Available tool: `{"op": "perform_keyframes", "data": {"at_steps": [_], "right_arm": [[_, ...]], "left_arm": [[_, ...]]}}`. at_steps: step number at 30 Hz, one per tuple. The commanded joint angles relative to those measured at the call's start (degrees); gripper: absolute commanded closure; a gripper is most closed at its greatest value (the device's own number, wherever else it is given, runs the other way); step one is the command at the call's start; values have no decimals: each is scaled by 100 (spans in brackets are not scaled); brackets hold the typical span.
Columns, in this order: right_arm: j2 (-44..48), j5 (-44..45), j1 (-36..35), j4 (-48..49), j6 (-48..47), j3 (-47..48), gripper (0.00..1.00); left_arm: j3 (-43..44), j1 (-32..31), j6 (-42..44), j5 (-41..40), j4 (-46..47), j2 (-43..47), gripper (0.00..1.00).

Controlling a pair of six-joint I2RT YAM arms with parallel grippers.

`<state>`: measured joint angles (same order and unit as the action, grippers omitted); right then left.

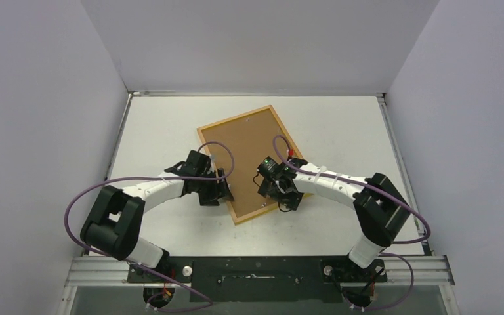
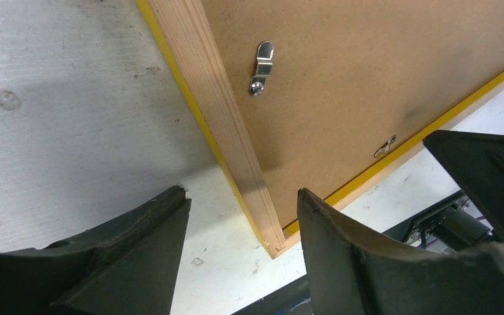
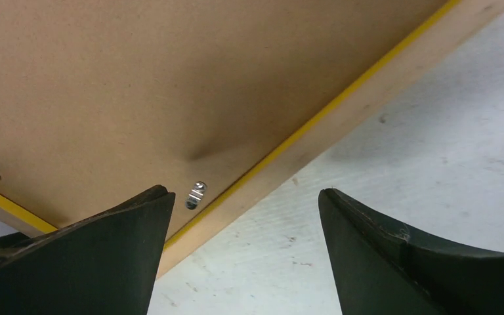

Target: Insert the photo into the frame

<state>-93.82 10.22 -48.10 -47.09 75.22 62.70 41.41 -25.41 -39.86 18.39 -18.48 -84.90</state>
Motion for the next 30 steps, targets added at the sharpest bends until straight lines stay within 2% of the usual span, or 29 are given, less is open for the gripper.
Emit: {"op": "perform_keyframes", "data": {"at_steps": [1,5,11,14,17,20,30], "right_arm": [[-317,-130,-163,592,311,306,18],[-540,-206,-364,639,325,370,22],[-609,-215,-452,420,465,264,34],[-592,-158,-529,381,522,235,35],[-517,-56,-560,484,628,159,28],[-424,145,-558,564,737,112,26],[-346,496,-544,156,1019,140,37]], "left_arm": [[76,35,14,0,80,-83,43],[58,36,27,-38,11,-114,48],[-44,36,58,-66,18,-123,51],[-85,36,98,-90,-9,-131,51],[-154,36,85,-47,21,-126,51],[-213,36,67,-14,83,-128,51],[-245,36,79,42,116,-185,54]]}}
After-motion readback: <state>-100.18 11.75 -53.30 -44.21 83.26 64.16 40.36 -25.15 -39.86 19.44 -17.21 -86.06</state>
